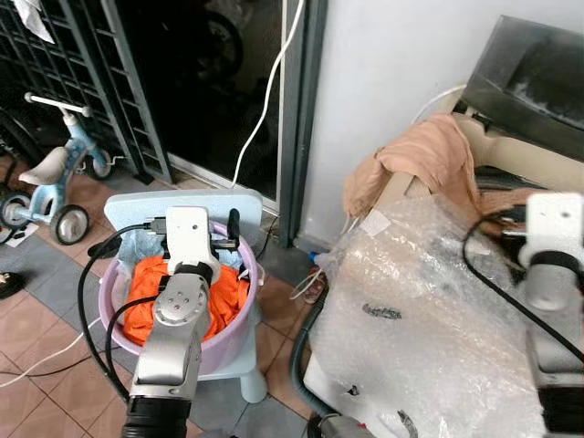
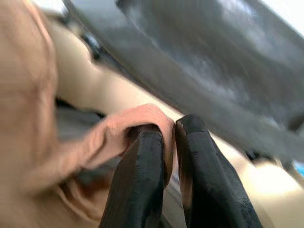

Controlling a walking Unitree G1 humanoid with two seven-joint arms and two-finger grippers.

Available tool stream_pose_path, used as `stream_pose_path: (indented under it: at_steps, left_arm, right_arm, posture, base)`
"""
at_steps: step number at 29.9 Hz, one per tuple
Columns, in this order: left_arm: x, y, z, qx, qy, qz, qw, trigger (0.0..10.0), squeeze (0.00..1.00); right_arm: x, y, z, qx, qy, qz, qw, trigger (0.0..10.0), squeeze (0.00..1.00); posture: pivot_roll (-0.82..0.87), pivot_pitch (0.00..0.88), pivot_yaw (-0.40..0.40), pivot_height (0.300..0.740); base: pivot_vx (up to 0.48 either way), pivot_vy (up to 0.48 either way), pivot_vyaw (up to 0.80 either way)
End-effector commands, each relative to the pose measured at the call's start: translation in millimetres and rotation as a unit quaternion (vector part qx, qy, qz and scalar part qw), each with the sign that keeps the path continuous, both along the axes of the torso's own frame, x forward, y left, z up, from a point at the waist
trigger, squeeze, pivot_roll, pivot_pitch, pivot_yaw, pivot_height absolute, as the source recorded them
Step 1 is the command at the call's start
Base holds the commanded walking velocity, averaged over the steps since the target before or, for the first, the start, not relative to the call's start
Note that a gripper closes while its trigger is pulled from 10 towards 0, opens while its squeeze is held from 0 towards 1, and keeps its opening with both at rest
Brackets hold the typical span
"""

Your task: Clothes washing

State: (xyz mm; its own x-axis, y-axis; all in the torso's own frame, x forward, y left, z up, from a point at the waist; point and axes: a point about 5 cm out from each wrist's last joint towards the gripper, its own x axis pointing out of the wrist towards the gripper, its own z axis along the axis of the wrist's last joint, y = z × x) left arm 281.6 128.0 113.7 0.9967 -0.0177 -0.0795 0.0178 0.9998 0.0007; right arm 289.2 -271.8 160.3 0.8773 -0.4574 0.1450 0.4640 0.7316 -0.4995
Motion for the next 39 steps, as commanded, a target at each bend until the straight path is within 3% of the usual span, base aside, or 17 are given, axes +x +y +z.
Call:
stream_pose_path:
  at_steps: [1, 11, 15, 22, 26, 28, 30, 33, 39]
  left_arm:
    - [0.8, -1.3, 5.1, 0.003, -0.009, -0.004, 1.0, 10.0, 0.0]
    - [-3.1, -3.7, 0.4, 0.002, 0.001, -0.007, 1.0, 10.0, 0.0]
    - [-3.2, -6.1, -0.2, 0.009, 0.001, -0.013, 1.0, 10.0, 0.0]
    - [-2.6, -7.3, 1.2, -0.005, 0.001, -0.025, 1.0, 10.0, 0.0]
    - [-3.3, -8.3, 0.5, -0.006, 0.003, -0.026, 1.0, 10.0, 0.0]
    - [-3.7, -8.7, 0.2, -0.006, 0.004, -0.027, 1.0, 10.0, 0.0]
    - [-4.0, -9.0, 0.6, -0.003, 0.003, -0.032, 0.999, 10.0, 0.0]
    - [-4.0, -9.0, 0.6, -0.007, 0.005, -0.034, 0.999, 10.0, 0.0]
    - [-4.6, -7.3, 0.5, -0.002, 0.005, -0.039, 0.999, 10.0, 0.0]
  right_arm:
    - [6.3, 2.4, 10.8, -0.009, -0.018, 0.008, 1.0, 10.0, 1.0]
    - [20.0, 3.1, 36.5, -0.056, -0.052, 0.014, 0.997, 10.0, 1.0]
    - [26.5, -0.6, 45.6, -0.048, -0.06, 0.036, 0.996, 10.0, 1.0]
    - [29.2, -4.1, 55.1, -0.061, -0.077, 0.021, 0.995, 10.0, 1.0]
    - [32.5, 3.2, 49.1, -0.06, -0.059, 0.044, 0.995, 10.0, 1.0]
    - [35.9, 5.1, 41.2, -0.059, -0.024, 0.059, 0.996, 10.0, 1.0]
    - [39.9, 1.9, 15.2, 0.004, 0.065, 0.071, 0.995, 10.0, 1.0]
    - [38.5, -5.7, 0.6, 0.082, 0.095, 0.042, 0.991, 10.0, 1.0]
    - [39.8, 5.1, 29.9, 0.06, 0.003, 0.08, 0.995, 10.0, 1.0]
  posture:
    - [-0.07, 0.0, 0.008, 0.74]
    - [-0.07, 0.0, 0.009, 0.74]
    - [-0.07, 0.0, 0.012, 0.74]
    - [-0.07, 0.0, 0.014, 0.74]
    - [-0.07, 0.0, 0.014, 0.74]
    - [-0.07, 0.0, 0.015, 0.74]
    - [-0.07, 0.0, 0.017, 0.74]
    - [-0.07, 0.0, 0.016, 0.74]
    - [-0.07, 0.0, 0.018, 0.74]
  base:
    - [0.0, 0.0, 0.0]
    - [0.0, 0.0, 0.0]
    - [0.0, 0.0, 0.0]
    - [0.0, 0.0, 0.0]
    - [0.0, 0.0, 0.0]
    - [0.0, 0.0, 0.0]
    - [0.0, 0.0, 0.0]
    - [0.0, 0.0, 0.0]
    - [0.0, 0.0, 0.0]
